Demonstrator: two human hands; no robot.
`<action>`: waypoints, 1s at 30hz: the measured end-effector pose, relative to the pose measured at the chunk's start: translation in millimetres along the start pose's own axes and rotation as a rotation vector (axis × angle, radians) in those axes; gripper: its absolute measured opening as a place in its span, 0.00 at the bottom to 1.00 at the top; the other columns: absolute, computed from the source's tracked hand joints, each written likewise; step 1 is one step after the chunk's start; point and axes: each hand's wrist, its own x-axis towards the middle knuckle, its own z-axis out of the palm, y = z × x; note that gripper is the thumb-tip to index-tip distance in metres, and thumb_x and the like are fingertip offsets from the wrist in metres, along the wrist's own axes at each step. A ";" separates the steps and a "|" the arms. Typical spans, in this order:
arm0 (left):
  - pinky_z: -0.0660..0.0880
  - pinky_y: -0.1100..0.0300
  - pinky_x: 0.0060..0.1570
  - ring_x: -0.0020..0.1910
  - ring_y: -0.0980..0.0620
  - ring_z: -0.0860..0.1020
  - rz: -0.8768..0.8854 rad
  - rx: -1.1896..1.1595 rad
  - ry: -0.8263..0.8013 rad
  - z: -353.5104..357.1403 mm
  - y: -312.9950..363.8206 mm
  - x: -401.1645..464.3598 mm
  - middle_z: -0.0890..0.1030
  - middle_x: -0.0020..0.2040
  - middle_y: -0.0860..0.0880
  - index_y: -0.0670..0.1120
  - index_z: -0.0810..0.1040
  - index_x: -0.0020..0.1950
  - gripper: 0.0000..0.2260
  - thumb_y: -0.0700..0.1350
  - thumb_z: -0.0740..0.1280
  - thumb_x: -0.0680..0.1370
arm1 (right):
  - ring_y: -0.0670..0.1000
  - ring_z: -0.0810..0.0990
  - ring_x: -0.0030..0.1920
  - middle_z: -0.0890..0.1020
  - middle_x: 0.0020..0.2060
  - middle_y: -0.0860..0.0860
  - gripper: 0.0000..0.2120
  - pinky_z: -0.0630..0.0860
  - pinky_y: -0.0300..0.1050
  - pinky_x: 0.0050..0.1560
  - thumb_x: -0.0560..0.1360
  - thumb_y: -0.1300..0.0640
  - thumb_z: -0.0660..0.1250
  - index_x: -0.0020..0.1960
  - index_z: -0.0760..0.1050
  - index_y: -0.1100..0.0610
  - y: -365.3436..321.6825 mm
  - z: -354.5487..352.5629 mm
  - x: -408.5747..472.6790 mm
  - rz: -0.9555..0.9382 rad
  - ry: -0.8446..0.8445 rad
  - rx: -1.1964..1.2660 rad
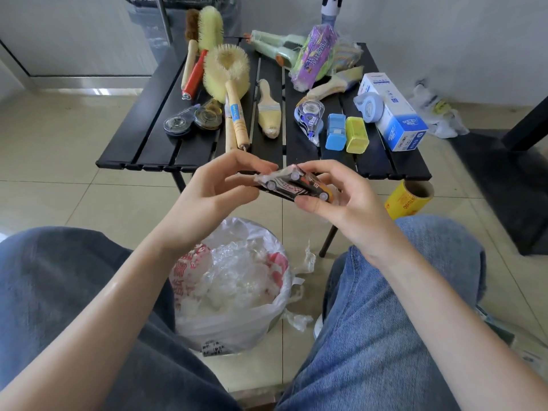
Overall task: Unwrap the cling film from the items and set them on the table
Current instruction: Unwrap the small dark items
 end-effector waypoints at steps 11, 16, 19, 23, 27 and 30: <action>0.76 0.69 0.45 0.44 0.62 0.80 0.201 0.461 0.283 10.0 -0.1 3.4 0.82 0.44 0.57 0.44 0.82 0.46 0.01 0.41 0.71 0.76 | 0.43 0.81 0.50 0.82 0.50 0.48 0.18 0.76 0.34 0.51 0.69 0.64 0.75 0.57 0.78 0.51 -6.1 2.0 0.7 -0.028 0.047 -0.066; 0.78 0.68 0.44 0.45 0.62 0.81 0.154 0.324 0.357 8.2 -2.8 2.9 0.82 0.42 0.57 0.41 0.75 0.47 0.02 0.40 0.66 0.79 | 0.40 0.81 0.46 0.83 0.41 0.38 0.15 0.75 0.32 0.49 0.71 0.62 0.74 0.53 0.79 0.46 -6.0 -4.6 3.0 0.005 0.077 -0.023; 0.80 0.60 0.45 0.45 0.54 0.84 0.050 0.065 0.378 10.7 -4.1 2.7 0.84 0.42 0.51 0.36 0.72 0.47 0.05 0.37 0.64 0.80 | 0.36 0.79 0.42 0.81 0.36 0.34 0.14 0.72 0.29 0.42 0.72 0.62 0.73 0.53 0.78 0.47 -3.6 -4.0 2.7 0.006 0.066 -0.024; 0.81 0.58 0.48 0.46 0.53 0.84 -0.025 -0.056 0.333 13.6 -3.1 1.8 0.85 0.40 0.49 0.41 0.72 0.49 0.01 0.36 0.63 0.79 | 0.39 0.80 0.47 0.82 0.42 0.39 0.17 0.75 0.33 0.46 0.71 0.65 0.73 0.53 0.78 0.46 -0.7 -3.5 1.2 0.003 0.113 -0.014; 0.79 0.58 0.53 0.47 0.53 0.83 -0.015 0.031 0.252 18.6 -2.5 3.1 0.83 0.43 0.46 0.44 0.78 0.54 0.05 0.39 0.66 0.78 | 0.44 0.81 0.52 0.83 0.51 0.45 0.17 0.77 0.39 0.54 0.71 0.64 0.73 0.55 0.77 0.50 0.0 -0.8 1.4 -0.018 0.138 0.011; 0.78 0.61 0.51 0.43 0.54 0.82 0.032 0.159 0.243 19.1 -2.1 3.4 0.83 0.42 0.49 0.43 0.81 0.46 0.03 0.41 0.71 0.75 | 0.45 0.81 0.52 0.82 0.52 0.48 0.15 0.77 0.37 0.52 0.71 0.63 0.74 0.55 0.77 0.53 -0.4 2.3 2.5 -0.047 0.171 0.003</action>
